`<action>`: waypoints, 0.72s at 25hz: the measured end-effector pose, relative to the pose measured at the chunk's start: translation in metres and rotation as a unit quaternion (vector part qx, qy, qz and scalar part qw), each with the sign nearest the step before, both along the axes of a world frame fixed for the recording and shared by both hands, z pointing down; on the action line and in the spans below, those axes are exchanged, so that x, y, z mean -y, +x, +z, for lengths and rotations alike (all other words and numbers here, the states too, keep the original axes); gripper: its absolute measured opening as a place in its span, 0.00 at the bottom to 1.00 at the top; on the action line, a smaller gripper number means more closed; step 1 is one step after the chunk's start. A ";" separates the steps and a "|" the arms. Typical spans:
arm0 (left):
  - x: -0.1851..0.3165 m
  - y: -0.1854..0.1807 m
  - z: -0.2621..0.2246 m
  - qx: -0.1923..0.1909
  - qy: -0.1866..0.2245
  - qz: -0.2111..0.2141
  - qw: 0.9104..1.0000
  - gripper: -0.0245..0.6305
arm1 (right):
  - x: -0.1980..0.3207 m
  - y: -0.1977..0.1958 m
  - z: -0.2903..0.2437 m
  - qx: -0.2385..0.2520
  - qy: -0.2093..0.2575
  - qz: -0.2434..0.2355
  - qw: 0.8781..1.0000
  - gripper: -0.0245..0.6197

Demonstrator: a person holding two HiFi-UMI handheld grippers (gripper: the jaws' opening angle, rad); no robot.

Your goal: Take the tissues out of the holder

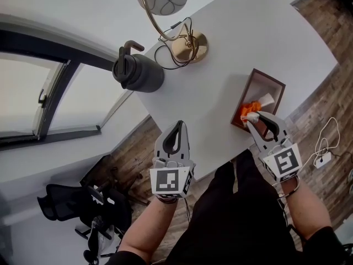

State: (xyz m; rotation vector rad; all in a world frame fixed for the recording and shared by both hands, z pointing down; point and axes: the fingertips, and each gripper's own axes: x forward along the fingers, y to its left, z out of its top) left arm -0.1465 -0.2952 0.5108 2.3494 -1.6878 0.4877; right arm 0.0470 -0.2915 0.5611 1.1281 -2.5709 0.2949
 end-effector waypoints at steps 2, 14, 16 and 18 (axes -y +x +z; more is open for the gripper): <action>0.001 0.002 -0.002 0.001 0.002 0.000 1.000 0.04 | -0.001 0.000 0.001 0.004 -0.004 -0.002 1.000 0.20; 0.003 0.010 -0.018 0.000 0.019 -0.014 1.000 0.04 | 0.000 0.005 0.001 -0.007 -0.015 -0.006 1.000 0.11; 0.002 0.011 -0.022 -0.001 0.021 -0.015 1.000 0.04 | 0.000 0.004 -0.002 -0.009 -0.011 -0.011 1.000 0.11; 0.001 0.009 -0.025 -0.001 0.022 -0.017 1.000 0.04 | 0.000 0.004 -0.005 -0.012 -0.010 -0.012 1.000 0.11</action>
